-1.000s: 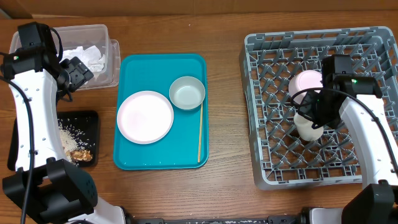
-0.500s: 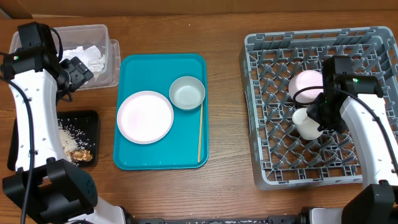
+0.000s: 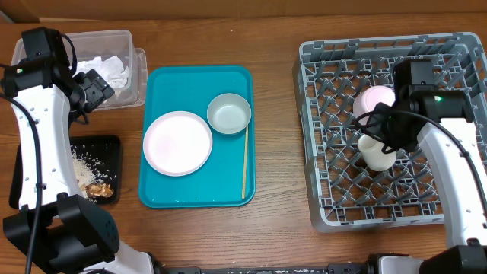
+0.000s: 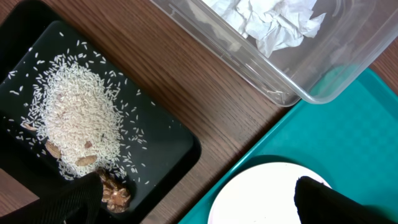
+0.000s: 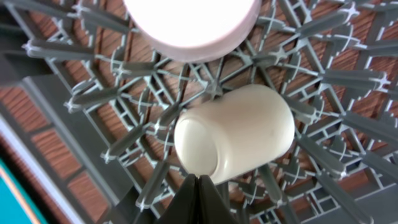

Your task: Sort waste into correct bins and load items into the dishwasher

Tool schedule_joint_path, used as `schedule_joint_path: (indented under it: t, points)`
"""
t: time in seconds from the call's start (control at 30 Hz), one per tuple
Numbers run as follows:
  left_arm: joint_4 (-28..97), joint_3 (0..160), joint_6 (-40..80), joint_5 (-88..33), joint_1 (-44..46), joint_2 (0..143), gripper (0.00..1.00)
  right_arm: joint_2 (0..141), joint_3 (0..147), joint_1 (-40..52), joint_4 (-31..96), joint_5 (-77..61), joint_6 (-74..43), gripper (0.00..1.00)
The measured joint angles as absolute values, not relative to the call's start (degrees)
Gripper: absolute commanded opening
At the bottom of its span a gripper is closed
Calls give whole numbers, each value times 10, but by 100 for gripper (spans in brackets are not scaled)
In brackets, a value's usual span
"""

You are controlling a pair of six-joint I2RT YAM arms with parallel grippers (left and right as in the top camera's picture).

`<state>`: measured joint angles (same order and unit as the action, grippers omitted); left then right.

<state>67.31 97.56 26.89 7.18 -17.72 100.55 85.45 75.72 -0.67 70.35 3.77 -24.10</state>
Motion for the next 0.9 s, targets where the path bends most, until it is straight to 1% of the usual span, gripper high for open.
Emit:
schedule_joint_path:
  t: [0.13,0.4,0.57,0.9]
  points:
    - [673,976,269,72,-177,1006,100,866,746,-7,689,42,-243,4]
    - [673,976,269,72,-177,1006,100,868,739,-7,665,4,-220,4]
    - [673,976,269,72,-177,1006,100,869,705,-12,646,3,-218,4]
    - [673,976,269,72,-177,1006,100,878,696,-14,645,41,-246,4]
